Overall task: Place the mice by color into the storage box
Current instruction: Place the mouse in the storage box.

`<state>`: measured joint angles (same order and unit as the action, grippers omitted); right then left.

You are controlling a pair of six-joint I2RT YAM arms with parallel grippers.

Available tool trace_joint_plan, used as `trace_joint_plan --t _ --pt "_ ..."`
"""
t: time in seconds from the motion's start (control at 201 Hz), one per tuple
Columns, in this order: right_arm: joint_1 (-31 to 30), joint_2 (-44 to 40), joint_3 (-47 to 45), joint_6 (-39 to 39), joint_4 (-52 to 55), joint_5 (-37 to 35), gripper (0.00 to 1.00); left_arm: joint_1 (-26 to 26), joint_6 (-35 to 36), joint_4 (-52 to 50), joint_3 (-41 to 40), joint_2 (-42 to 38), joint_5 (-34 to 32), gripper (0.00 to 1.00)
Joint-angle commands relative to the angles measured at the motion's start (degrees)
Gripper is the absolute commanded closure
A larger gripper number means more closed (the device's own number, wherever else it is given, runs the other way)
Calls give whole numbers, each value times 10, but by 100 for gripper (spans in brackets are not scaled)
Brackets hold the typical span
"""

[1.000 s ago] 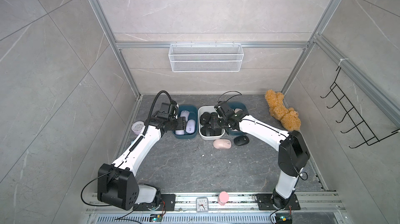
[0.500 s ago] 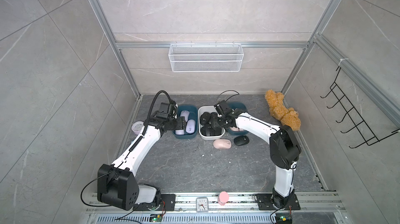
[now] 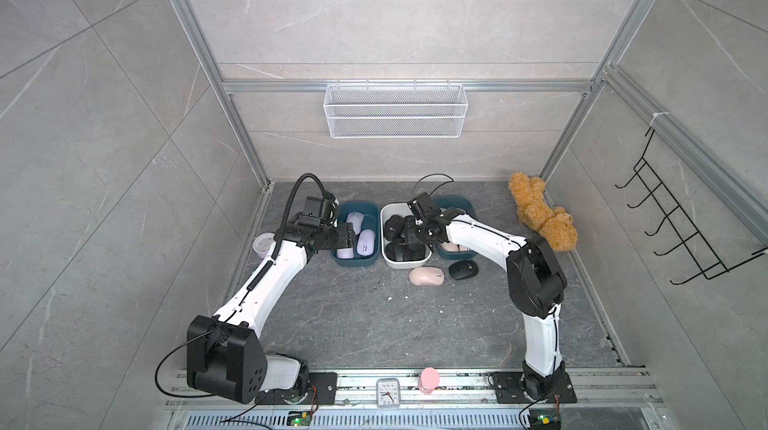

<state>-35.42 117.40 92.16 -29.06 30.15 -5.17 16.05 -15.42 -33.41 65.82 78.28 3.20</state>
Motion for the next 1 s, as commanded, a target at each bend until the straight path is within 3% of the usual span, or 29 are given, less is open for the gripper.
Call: trace_joint_plan --t 0.0,0.861,0.996 --pt "2 18 20 11 14 -21 48 -5 -6 -6 18 -13 4 25" --pt "2 21 5 -4 0 -4 39 -11 -10 -8 19 -16 12 25" --pt "2 8 1 -1 -7 2 30 -12 -10 -8 19 -17 13 25"
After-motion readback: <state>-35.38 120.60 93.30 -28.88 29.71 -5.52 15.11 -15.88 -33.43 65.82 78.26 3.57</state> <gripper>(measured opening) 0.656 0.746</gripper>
